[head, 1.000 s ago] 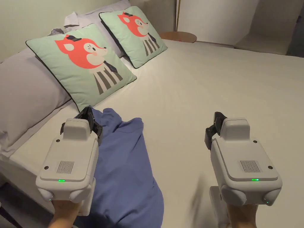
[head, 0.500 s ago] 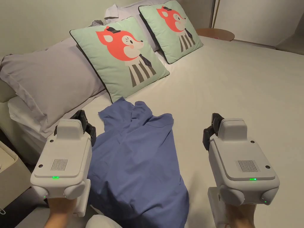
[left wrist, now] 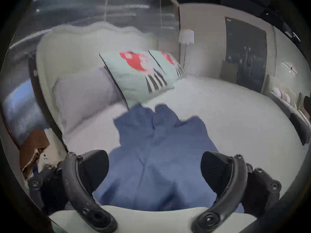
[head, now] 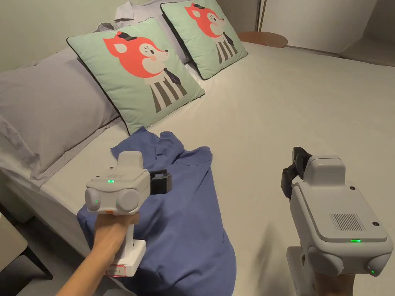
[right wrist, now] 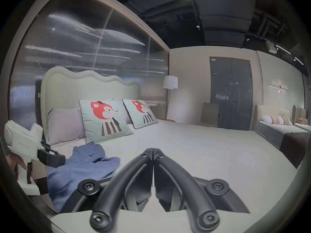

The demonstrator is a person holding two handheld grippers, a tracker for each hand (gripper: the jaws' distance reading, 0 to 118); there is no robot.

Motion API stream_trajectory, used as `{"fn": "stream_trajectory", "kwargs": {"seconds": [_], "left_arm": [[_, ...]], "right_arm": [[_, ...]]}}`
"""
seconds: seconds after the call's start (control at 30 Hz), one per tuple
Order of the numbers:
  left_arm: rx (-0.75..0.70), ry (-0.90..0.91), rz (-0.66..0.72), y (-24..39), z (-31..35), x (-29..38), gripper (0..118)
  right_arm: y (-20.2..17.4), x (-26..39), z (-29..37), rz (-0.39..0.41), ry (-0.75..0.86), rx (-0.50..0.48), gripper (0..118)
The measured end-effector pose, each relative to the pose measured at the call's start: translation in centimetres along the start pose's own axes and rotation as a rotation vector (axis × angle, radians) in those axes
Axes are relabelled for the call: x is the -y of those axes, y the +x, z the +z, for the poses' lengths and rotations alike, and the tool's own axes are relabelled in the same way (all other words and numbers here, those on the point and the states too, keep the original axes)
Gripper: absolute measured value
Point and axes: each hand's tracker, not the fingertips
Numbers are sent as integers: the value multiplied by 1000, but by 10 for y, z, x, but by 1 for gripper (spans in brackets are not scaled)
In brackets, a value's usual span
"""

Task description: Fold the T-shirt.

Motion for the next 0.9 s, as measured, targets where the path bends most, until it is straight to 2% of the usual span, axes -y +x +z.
{"fn": "stream_trajectory", "kwargs": {"seconds": [0.2,0.23,0.3,0.37,0.43,0.47,0.5,0.53,0.73,0.9], "left_arm": [[14,-239,16,30,-61,16,107],[11,-271,22,33,-67,20,104],[2,-337,29,37,-78,28,88],[37,-350,53,40,-76,33,84],[29,-318,60,42,-66,30,68],[31,-307,37,44,-62,29,56],[39,-272,-4,46,-57,28,35],[31,-268,-29,49,-52,26,5],[52,-150,7,49,-12,8,4],[144,-46,-18,59,31,-31,4]], "right_arm": [[26,9,-4,-8,-20,47,1],[29,10,0,-8,-22,55,1],[35,12,3,-10,-31,68,1],[41,16,4,-12,-39,75,1],[46,20,6,-15,-45,86,1],[48,20,7,-19,-47,89,1],[51,24,6,-25,-50,91,1],[53,25,7,-30,-52,91,1],[61,18,24,-40,-32,98,1],[85,15,34,-49,-10,123,1]]}}
